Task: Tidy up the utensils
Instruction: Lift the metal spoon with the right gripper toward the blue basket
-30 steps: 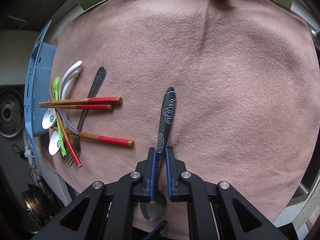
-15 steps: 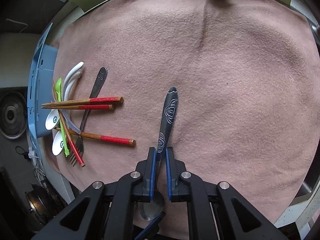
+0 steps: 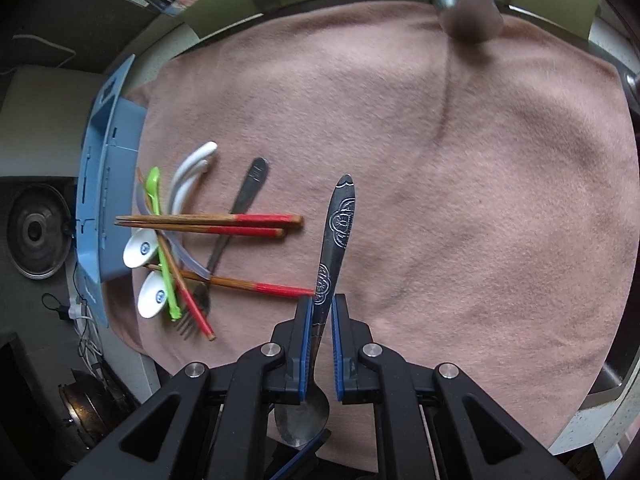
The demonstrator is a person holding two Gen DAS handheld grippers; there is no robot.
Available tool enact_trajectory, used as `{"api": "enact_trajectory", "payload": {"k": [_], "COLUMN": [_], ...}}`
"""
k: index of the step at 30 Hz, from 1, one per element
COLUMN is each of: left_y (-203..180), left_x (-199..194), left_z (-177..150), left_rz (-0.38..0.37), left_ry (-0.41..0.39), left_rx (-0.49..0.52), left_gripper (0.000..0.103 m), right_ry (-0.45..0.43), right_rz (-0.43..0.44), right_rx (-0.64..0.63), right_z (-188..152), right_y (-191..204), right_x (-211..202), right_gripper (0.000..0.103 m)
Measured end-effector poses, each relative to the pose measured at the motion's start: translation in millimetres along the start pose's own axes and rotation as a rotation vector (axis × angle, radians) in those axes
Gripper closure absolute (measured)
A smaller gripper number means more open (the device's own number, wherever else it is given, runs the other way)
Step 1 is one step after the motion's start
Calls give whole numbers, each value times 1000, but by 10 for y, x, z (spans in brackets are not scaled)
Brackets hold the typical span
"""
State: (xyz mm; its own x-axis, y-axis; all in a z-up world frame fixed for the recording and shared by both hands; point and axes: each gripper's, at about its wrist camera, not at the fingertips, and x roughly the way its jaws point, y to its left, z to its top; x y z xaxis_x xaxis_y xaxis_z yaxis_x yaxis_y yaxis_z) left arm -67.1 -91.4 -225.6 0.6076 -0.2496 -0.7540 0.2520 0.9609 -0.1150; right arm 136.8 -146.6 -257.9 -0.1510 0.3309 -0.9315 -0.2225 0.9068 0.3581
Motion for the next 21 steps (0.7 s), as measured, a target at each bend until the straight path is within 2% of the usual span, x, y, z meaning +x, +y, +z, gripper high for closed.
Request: {"api": "enact_trajectory", "payload": {"k": [11,21], "left_y": [518,1372], "left_x": [-403,-813], "left_z": [66,98], "left_rz": [37,125], "left_ry": [-71,-115], "left_rx": [-26,-45], "left_gripper": [70,70], "right_ry": [-53,-75], "right_rz": [22,81], "right_rx": [-52,-123], "right_z": [91,379], "right_y": [812,1878], "right_x": [-67,30], "right_gripper": [94,95]}}
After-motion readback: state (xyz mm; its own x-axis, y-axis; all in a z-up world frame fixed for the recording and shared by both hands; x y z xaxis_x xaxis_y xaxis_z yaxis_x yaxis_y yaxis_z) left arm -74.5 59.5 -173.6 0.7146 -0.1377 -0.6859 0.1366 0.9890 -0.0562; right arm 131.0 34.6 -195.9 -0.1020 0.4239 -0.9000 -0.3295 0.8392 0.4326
